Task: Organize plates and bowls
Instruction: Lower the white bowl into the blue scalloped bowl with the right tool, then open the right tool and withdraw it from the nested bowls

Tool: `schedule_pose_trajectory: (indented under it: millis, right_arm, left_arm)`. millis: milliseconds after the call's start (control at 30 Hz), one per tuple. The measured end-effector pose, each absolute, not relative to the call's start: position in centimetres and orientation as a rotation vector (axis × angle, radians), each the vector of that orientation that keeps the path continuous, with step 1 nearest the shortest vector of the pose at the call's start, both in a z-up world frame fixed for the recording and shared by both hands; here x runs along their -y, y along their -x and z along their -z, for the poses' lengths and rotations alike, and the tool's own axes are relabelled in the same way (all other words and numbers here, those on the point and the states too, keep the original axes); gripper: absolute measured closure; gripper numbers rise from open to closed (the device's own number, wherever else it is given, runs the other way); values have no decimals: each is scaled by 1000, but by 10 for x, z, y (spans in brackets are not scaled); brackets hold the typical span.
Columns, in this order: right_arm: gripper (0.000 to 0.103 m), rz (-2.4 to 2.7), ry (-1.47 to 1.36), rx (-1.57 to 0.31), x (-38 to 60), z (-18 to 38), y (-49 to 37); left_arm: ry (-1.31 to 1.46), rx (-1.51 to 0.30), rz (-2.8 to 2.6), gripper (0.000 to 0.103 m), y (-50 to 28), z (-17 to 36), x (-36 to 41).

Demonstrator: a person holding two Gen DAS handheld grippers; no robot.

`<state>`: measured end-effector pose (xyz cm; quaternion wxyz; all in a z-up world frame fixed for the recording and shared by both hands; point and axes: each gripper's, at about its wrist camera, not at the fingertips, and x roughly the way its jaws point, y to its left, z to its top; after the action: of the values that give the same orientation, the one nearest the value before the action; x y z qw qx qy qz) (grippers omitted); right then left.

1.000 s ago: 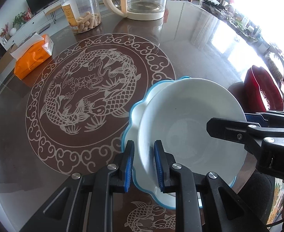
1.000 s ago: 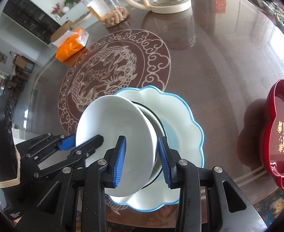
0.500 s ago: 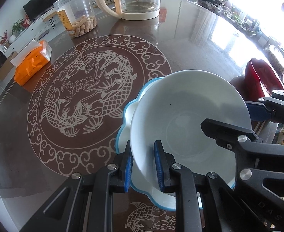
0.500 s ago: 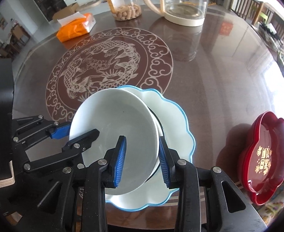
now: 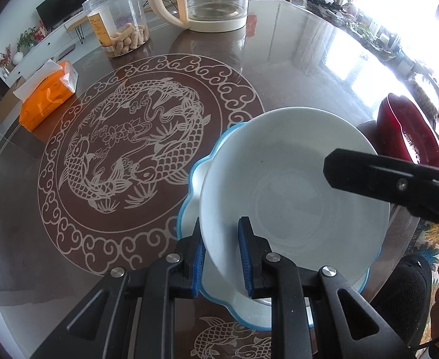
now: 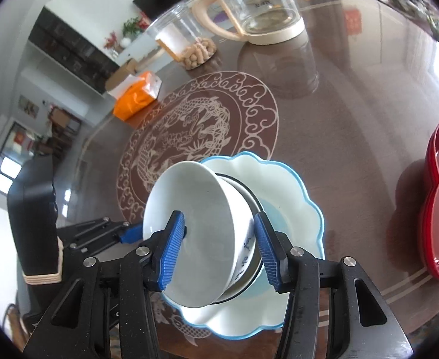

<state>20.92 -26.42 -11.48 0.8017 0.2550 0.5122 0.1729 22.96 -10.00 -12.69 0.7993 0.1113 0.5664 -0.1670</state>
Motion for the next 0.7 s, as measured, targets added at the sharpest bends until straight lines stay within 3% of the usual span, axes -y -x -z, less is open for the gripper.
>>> schedule_pose_trajectory:
  millis: [167,233,267,433,467,533,700]
  right_arm:
    - [51,-309,-602,-1051,278,116,-209]
    - [71,-323,-563,-1083,274,122,-210]
    - [74,-310,-548,-1095,274,125,-210]
    - [75,-260,-429,-1050,273,123,-200]
    - [73,-237,-391,-1025,272,117,-196]
    - [38,-216,-335,-965,272,103,-186]
    - [36,-171,-278,-871,278,84,-160]
  left_arm:
    - [-247,-1213,348,82,-229,134,99]
    - [-239,-1209,352,82,-229,134,98]
    - [-236,-1209,354,82,-229,134,98]
    - [-246,-1147,361,82,-224,122,96]
    - [-252,-1126,358,82,-222,117,95]
    - [-270,-1076,343,82,-219,106,92]
    - [-304,-1007,302,81,-211,92,87]
